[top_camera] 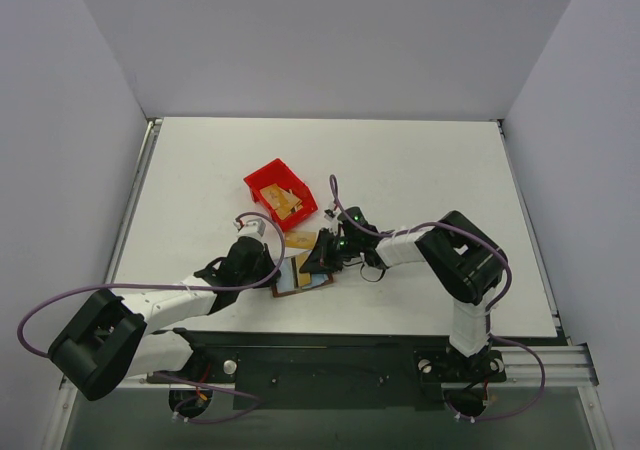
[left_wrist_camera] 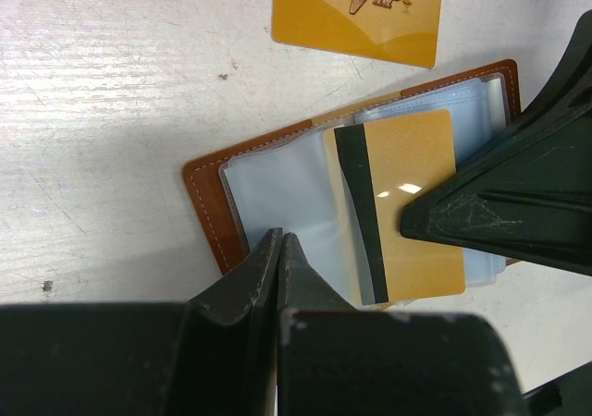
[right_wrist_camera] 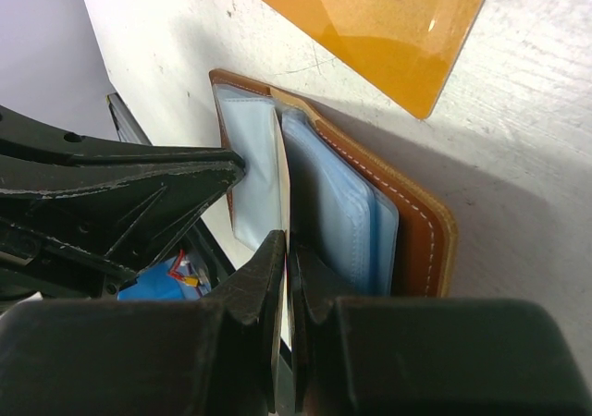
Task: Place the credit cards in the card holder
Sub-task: Insert the credit card into the card holder.
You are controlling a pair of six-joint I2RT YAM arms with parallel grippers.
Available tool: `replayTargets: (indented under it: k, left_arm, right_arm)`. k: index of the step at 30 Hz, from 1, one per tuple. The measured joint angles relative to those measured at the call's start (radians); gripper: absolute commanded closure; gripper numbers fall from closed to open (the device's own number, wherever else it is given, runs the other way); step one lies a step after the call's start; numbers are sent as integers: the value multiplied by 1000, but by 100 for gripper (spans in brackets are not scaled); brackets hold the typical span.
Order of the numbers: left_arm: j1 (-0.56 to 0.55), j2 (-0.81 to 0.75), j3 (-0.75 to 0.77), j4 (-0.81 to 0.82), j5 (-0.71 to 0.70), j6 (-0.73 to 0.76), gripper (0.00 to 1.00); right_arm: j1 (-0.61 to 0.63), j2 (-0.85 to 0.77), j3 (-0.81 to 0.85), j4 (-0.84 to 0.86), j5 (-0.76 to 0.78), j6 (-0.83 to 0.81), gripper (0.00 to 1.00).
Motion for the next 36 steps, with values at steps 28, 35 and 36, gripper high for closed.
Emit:
replayTargets:
  k: [28, 35, 36]
  left_arm:
    - [0, 0, 0, -1, 2, -1, 100]
    - [0, 0, 0, -1, 2, 0, 100]
    - [0, 0, 0, -1, 2, 0, 100]
  right_arm:
    - [3, -43, -48, -25, 3, -26, 100]
    - [6, -44, -48, -23, 2, -22, 100]
    - [6, -44, -48, -23, 2, -20, 100]
